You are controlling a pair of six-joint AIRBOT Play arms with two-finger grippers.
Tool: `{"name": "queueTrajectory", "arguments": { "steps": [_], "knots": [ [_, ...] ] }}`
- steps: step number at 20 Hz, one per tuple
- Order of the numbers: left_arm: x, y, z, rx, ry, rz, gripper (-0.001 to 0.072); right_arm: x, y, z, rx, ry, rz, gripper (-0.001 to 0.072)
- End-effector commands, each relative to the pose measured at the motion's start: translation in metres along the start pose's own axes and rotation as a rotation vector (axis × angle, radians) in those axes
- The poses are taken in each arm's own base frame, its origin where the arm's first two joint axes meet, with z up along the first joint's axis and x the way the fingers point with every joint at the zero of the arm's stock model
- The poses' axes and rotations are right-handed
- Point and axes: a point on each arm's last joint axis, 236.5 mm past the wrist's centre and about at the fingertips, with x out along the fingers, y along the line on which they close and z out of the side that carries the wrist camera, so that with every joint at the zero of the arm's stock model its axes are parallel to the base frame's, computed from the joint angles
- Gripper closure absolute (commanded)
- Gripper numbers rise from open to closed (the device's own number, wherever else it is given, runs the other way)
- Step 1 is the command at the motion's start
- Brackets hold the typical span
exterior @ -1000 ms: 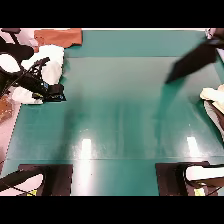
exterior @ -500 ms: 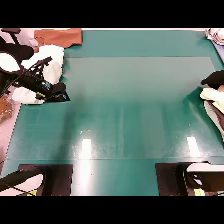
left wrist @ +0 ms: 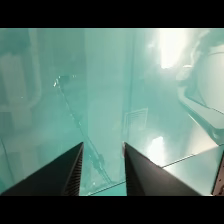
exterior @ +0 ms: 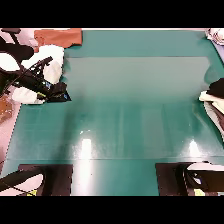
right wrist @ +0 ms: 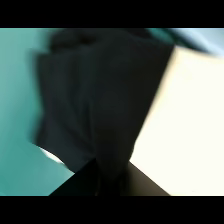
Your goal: Fold the shirts.
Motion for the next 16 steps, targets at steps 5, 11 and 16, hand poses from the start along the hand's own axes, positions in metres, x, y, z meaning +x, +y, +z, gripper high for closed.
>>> {"name": "queueTrajectory", "arguments": {
  "steps": [5, 11, 16],
  "knots": [
    [0.000, -0.004, -0.002, 0.000, 0.010, -0.015, 0.0386, 0.043, -0.123, -0.042, 0.149, 0.138, -0.433, 0.0695],
    [-0.001, -0.007, -0.001, 0.001, 0.005, -0.028, 0.0386, 0.033, -0.155, -0.053, 0.187, 0.166, -0.584, 0.0027],
    [-0.024, -0.013, 0.024, 0.094, -0.175, -0.014, 0.0387, -0.008, 0.007, 0.022, 0.068, -0.141, -0.033, 0.0053]
  ]
}}
